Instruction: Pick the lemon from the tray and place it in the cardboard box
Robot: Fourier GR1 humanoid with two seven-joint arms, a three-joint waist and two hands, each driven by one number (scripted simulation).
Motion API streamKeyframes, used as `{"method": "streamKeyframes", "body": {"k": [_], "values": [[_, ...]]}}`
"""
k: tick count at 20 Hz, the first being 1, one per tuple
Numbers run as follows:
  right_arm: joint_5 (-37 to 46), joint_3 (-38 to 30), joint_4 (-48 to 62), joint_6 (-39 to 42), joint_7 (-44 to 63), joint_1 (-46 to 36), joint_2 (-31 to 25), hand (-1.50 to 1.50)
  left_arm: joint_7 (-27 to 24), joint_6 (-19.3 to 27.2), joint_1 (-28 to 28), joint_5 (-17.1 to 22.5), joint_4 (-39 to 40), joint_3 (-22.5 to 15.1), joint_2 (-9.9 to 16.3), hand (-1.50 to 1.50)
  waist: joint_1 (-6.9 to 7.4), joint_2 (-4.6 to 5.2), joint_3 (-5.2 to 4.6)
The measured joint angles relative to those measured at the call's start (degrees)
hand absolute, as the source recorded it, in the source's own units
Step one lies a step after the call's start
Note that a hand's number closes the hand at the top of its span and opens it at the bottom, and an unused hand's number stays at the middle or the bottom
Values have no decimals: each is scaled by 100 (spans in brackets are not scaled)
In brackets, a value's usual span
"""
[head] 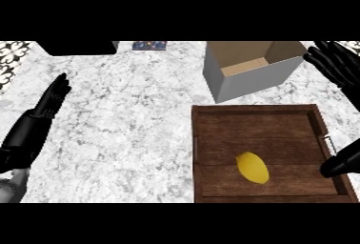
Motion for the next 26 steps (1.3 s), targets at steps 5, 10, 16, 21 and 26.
{"method": "streamKeyframes", "body": {"k": [5,10,16,21,26], "values": [[1044,-254,609,686,-1637,42,-444,-150,61,-235,-250,-138,52,-328,-190,0,118,17,10],[2295,-85,594,465,-2757,99,-754,-150,179,-325,-507,-268,215,-448,-353,0,140,3,6],[3638,501,163,190,-2911,79,-1357,-150,224,-492,-569,-261,309,-387,-376,0,178,-26,-6],[4462,1020,-719,250,-2608,215,-1666,-150,221,-573,-644,-311,453,-303,-436,0,124,-47,-12],[5209,1320,-1748,341,-1919,629,-1767,-150,92,-635,-459,-402,428,-209,-476,0,101,-63,-13]]}}
